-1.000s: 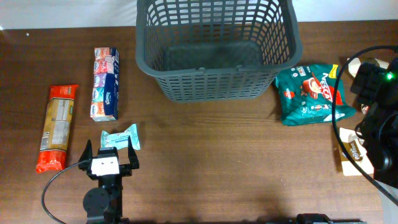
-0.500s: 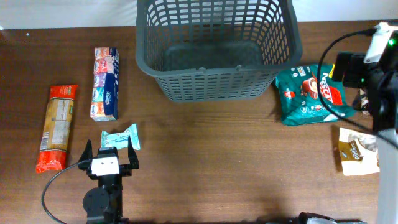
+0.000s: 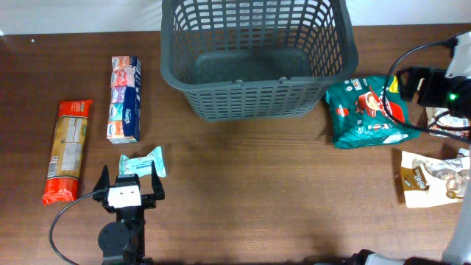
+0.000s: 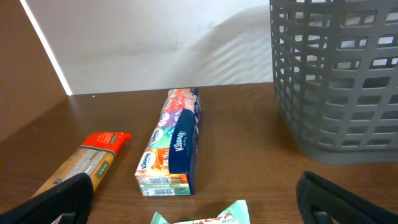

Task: Pack container
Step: 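Move the right gripper over the green Nescafé bag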

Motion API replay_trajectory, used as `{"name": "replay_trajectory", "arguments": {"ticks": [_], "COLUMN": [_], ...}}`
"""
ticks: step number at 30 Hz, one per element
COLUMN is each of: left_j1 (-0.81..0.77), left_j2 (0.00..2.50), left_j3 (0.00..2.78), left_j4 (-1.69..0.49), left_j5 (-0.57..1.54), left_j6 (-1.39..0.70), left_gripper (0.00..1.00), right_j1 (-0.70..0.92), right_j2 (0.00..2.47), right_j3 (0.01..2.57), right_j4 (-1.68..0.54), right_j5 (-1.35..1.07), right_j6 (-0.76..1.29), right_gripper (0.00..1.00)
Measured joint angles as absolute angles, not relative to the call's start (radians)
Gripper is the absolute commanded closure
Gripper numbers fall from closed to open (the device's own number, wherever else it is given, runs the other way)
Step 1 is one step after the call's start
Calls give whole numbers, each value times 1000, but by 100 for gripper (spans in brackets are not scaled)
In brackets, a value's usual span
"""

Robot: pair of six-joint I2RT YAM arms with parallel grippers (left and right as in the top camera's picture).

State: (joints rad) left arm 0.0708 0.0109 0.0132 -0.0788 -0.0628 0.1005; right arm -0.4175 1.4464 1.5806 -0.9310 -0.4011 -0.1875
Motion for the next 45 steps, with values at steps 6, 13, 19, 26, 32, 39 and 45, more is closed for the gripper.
{"name": "replay_trajectory", "arguments": {"ticks": [6,13,19,26,32,39,45], "left_j1": [71,71,71,71,71,71,71], "left_j2": [11,11,11,11,11,11,11], "left_j3": [13,13,13,13,13,13,13], "left_j4": [-79,-79,-79,-79,-79,-79,-79], "left_j5": [-63,-63,-63,-63,-63,-63,-63], "left_j6": [101,101,101,101,101,101,101], "left_gripper": [1,1,1,1,1,1,1], "right_j1": [-418,-418,-418,-418,-418,-416,-398], "right_j2": [1560,1650,1701,1750,1758,1773,1849], "right_j3": [1581,1581,1581,1581,1581,1581,1581], "right_j4": [-1009,-1071,-1089,-1080,-1029,-972,-969], "right_j5": [-509,-542,-540,-465,-406,-377,-339], "right_j6": [-246,-324,-366,-376,-378,-370,-344], "right_gripper": [1,1,1,1,1,1,1]}}
